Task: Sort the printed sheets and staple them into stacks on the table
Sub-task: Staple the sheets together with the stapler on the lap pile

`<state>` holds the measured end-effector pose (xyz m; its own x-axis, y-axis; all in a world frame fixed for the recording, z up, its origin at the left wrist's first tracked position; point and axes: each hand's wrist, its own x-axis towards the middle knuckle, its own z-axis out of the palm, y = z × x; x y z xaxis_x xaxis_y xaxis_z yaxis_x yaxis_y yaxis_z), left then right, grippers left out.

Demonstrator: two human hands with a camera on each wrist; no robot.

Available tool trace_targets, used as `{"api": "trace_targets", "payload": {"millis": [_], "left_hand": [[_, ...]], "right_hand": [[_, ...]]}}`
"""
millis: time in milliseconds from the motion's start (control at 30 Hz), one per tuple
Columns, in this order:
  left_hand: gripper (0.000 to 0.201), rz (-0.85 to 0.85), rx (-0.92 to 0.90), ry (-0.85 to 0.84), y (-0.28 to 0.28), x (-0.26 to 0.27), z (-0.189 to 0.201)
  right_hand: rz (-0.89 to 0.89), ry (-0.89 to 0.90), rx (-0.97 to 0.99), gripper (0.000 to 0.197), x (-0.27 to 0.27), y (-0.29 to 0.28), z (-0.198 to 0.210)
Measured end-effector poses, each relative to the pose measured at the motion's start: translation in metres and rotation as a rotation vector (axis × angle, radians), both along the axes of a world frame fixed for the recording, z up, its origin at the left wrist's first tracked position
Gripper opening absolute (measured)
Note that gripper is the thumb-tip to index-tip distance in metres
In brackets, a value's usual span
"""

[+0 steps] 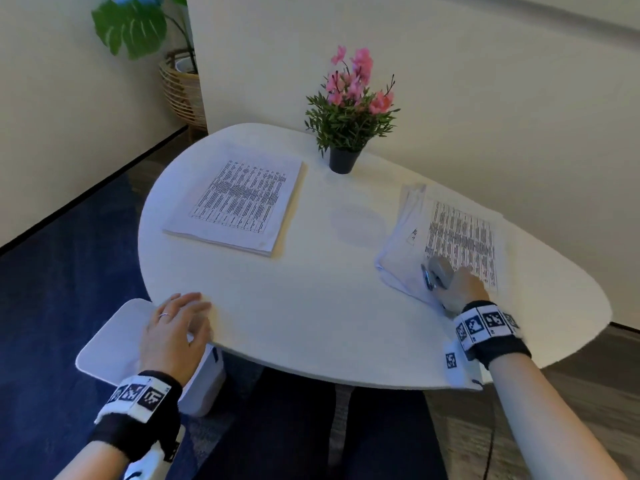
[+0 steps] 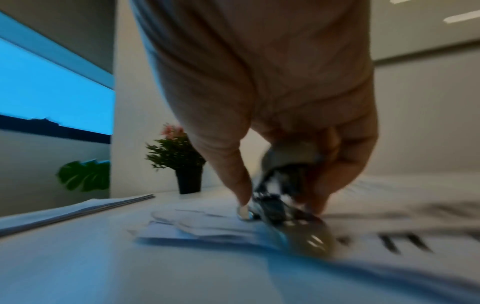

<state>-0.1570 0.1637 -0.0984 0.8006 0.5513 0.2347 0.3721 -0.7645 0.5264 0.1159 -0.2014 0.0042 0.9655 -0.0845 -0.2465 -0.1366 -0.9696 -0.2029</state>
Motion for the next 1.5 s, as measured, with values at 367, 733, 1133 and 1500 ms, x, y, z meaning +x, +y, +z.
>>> {"api": "trace_targets", "payload": {"millis": [367, 733, 1133, 1500], "left_hand": [[0.014, -0.389, -0.167, -0.06, -0.1, 0.09, 0.094], [0.038, -0.576, -0.127, 0.518, -0.221, 0.254, 0.1], [0.078, -0.287, -0.152, 0.501, -0.23, 0.314, 0.079], [0.072, -0.27, -0.14, 0.537, -0.234, 0.317, 0.079]], "right_hand": [[-0.39, -0.096, 0.711, 0.029, -0.004, -0.102, -0.008], [-0.415, -0.081, 0.359, 0.04, 0.012, -0.164, -0.033], [-0.005, -0.332, -0.023, 0.034, 0.001, -0.125, -0.009], [0.176, 0.086, -0.003, 0.043, 0.018, -0.094, -0.017]]}}
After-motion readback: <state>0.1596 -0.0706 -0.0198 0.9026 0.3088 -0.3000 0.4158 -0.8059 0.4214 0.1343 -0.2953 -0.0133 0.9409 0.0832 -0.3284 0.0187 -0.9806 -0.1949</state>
